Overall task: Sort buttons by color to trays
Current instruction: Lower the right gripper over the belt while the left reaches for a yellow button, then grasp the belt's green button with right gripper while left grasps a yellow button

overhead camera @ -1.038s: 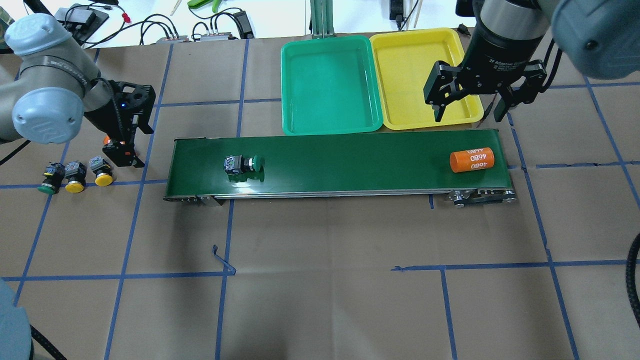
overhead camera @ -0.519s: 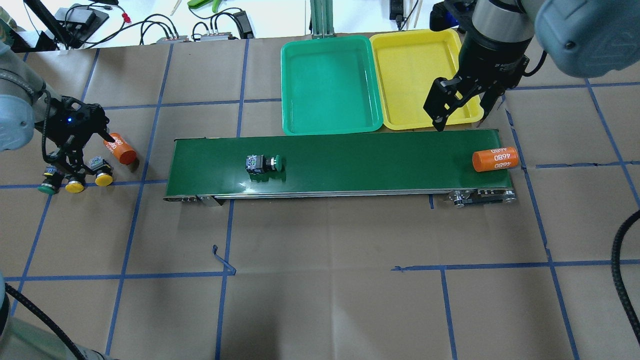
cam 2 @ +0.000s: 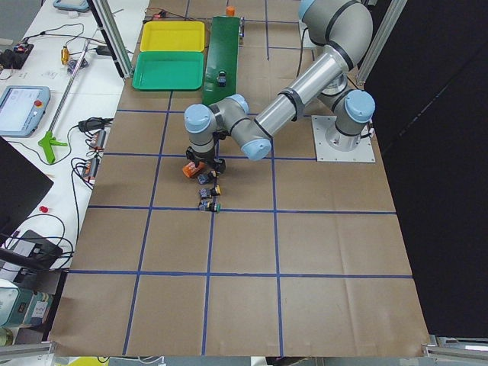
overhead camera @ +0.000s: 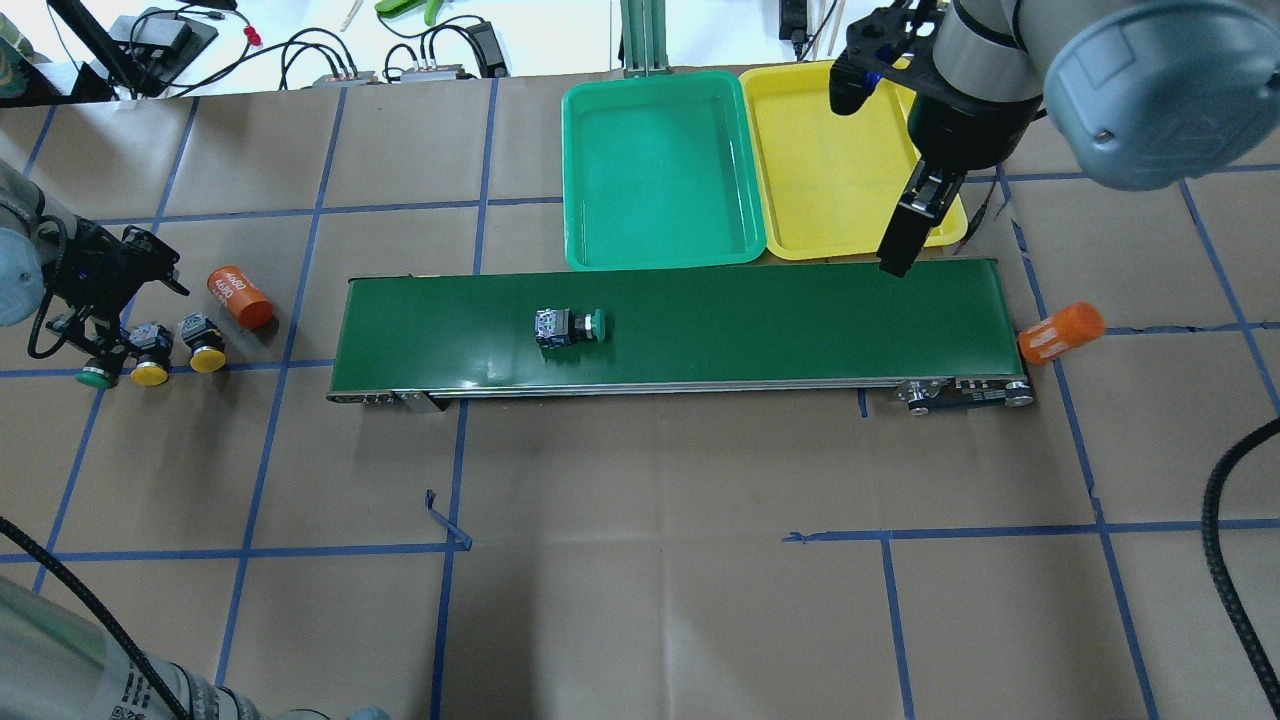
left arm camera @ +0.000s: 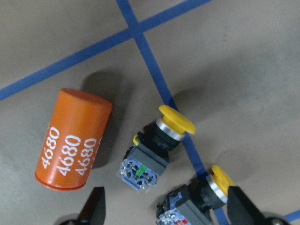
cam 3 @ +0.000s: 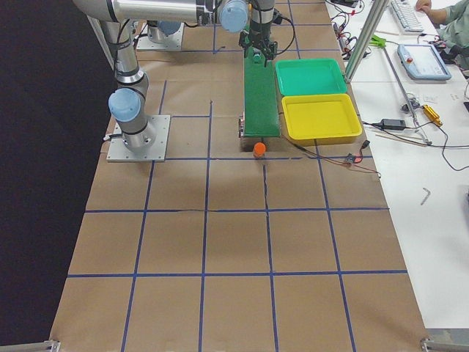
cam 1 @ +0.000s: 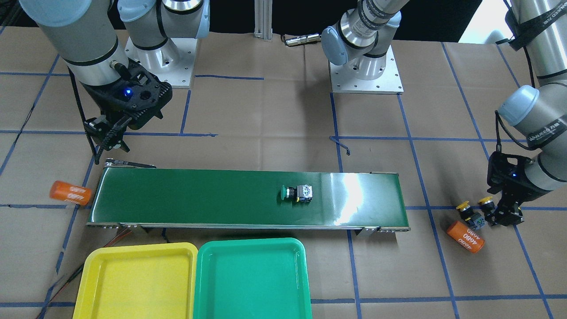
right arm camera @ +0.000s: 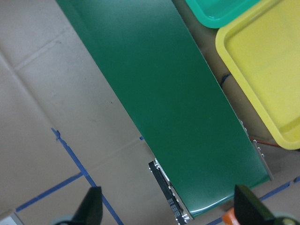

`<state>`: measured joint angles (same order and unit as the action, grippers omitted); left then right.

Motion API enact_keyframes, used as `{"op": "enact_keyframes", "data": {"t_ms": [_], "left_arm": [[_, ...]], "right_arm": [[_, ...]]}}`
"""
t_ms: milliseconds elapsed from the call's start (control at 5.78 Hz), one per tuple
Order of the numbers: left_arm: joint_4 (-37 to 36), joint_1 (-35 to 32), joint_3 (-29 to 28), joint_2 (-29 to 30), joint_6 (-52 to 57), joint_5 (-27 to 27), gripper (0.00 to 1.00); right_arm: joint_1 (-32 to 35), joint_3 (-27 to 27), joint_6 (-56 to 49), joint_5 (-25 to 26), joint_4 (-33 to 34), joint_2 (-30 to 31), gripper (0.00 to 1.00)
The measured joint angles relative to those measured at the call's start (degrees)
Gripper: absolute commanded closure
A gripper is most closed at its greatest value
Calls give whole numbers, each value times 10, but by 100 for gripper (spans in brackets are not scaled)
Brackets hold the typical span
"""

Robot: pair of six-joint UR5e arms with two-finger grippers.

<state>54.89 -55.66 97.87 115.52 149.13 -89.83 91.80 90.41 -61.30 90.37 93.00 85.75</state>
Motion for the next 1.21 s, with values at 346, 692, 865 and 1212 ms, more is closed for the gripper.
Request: {"op": "enact_keyframes", "data": {"t_ms": [346,692,865,1212], "left_arm": [[-49,17,-2,30,17,0,8],[-56,31,-4,49,19,0,8],[-55,34,-2,54,19,0,8],[-55,38,9,56,18,1,64]], "right_arm": [[0,9,-122,2,15,-3,0],[1,44,-150,3,88,-13,0],[1,64,-152,3,115,-16,0],[1,104,-152,3,185,-34,0]]}}
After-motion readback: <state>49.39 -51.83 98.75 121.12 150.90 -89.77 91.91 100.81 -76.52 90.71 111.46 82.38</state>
